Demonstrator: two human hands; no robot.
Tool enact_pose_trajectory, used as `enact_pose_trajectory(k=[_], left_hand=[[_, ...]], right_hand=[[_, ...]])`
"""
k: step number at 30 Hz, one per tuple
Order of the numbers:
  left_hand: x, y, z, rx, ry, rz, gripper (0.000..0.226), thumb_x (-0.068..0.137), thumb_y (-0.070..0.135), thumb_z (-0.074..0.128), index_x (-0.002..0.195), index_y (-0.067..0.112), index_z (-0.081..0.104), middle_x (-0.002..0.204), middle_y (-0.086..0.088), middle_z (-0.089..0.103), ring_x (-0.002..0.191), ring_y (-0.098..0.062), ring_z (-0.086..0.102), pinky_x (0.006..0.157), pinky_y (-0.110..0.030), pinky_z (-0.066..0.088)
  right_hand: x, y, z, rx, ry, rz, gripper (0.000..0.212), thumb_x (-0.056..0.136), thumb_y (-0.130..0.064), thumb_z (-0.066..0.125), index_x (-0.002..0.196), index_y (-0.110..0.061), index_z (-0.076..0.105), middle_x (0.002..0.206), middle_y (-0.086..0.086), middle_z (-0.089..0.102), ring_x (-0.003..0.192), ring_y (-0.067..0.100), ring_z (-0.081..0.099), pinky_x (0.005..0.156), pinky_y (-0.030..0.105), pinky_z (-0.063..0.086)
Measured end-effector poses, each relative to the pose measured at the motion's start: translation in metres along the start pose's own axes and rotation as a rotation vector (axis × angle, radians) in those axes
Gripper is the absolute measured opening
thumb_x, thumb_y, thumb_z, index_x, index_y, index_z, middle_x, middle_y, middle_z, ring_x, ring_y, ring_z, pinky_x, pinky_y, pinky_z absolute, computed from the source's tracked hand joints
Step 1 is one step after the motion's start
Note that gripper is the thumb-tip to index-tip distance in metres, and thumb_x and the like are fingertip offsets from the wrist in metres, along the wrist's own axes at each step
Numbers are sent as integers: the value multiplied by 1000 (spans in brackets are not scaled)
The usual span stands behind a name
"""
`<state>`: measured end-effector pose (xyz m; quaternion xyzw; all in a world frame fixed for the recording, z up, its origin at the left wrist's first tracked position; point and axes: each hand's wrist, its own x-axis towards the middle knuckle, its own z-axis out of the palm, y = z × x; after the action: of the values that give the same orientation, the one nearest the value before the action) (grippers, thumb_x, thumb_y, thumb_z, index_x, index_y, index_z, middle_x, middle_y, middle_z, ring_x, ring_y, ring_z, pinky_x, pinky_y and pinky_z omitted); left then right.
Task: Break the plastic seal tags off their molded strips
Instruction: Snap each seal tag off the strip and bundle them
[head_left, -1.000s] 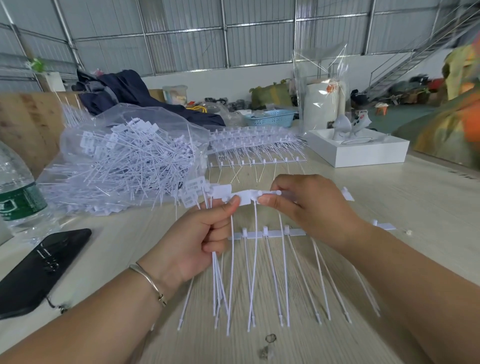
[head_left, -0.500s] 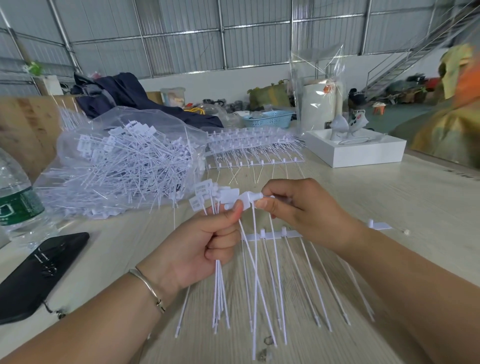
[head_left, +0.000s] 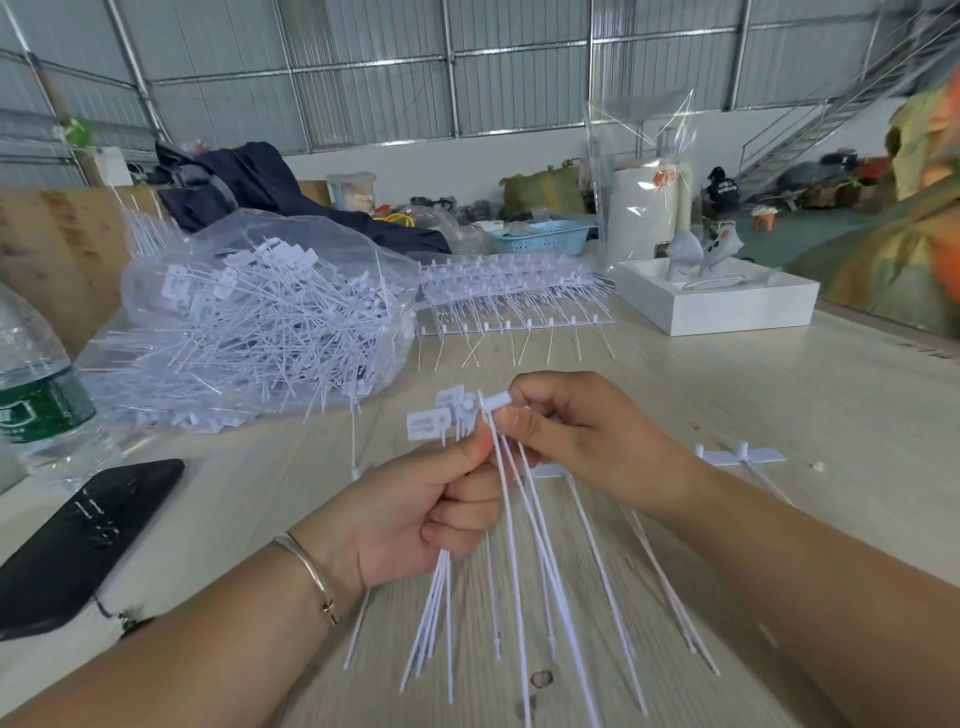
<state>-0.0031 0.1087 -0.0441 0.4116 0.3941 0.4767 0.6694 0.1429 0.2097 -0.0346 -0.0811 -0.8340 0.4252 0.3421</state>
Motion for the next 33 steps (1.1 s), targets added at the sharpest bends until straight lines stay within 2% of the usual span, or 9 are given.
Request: enact_pose_trajectory(k=[3, 6, 8, 12, 17, 19, 22, 29, 33], left_hand=[[0, 3, -2, 3, -42, 19, 40, 61, 51, 86, 81, 20, 71, 55, 9, 17, 43, -3, 12, 33, -10, 16], [0, 7, -5, -66, -57, 79, 35, 65, 39, 87, 88, 14, 76, 55, 9, 19, 44, -4, 14, 34, -12, 16], [2, 7, -8, -119, 0, 127, 37, 60, 31, 91, 84, 11, 72, 52, 8, 21, 42, -4, 14, 34, -14, 14], [4, 10, -11, -180, 149, 254, 39, 50, 24, 95, 60, 16, 58, 54, 7, 32, 39, -2, 24, 32, -14, 14], [7, 9, -11, -77, 319, 245, 25, 69, 27, 83, 72, 16, 60, 66, 3, 43, 45, -4, 31, 31, -13, 18], [7, 7, -10, -46, 323, 231, 13, 75, 27, 73, 70, 18, 65, 64, 3, 41, 43, -3, 30, 32, -13, 15], [7, 7, -8, 26, 321, 245, 20, 79, 27, 67, 59, 25, 63, 58, 6, 33, 40, -2, 24, 34, -15, 11], [5, 9, -6, 125, 396, 209, 15, 71, 20, 68, 56, 21, 65, 52, 8, 25, 39, -3, 19, 35, -15, 12], [1, 15, -11, 34, 380, 164, 8, 66, 17, 68, 61, 13, 63, 54, 7, 17, 37, -4, 17, 35, -17, 9]], right_hand=[[0, -1, -2, 40, 19, -30, 42, 81, -49, 59, 69, -8, 60, 61, 19, 59, 54, 34, 48, 55, 41, 41], [-1, -1, -6, -22, 71, -54, 40, 81, -47, 63, 68, -9, 62, 63, 27, 53, 50, 23, 37, 50, 30, 31], [-2, 0, -9, -99, 135, -73, 44, 80, -46, 65, 72, -3, 62, 58, 19, 46, 49, 10, 31, 48, 25, 26], [-2, 0, -18, -268, 282, -99, 34, 80, -44, 71, 77, -11, 61, 56, -3, 45, 52, 10, 38, 51, 24, 31], [-2, 5, -21, -327, 291, -56, 18, 83, -33, 74, 84, -18, 64, 67, -1, 56, 60, 13, 46, 56, 26, 36], [-2, 6, -21, -337, 274, -50, 15, 84, -32, 74, 84, -19, 66, 69, -3, 58, 62, 13, 49, 58, 30, 39], [-2, 8, -22, -292, 224, -41, 11, 85, -27, 73, 84, -17, 70, 73, -4, 63, 66, 13, 53, 61, 31, 41], [-3, 7, -24, -186, 205, -3, 5, 81, -4, 74, 79, -8, 75, 69, -12, 62, 63, 1, 52, 60, 12, 33], [-4, 1, -35, -50, 235, 47, 8, 77, 8, 67, 73, 3, 72, 65, 6, 64, 63, 6, 54, 64, 15, 38]])
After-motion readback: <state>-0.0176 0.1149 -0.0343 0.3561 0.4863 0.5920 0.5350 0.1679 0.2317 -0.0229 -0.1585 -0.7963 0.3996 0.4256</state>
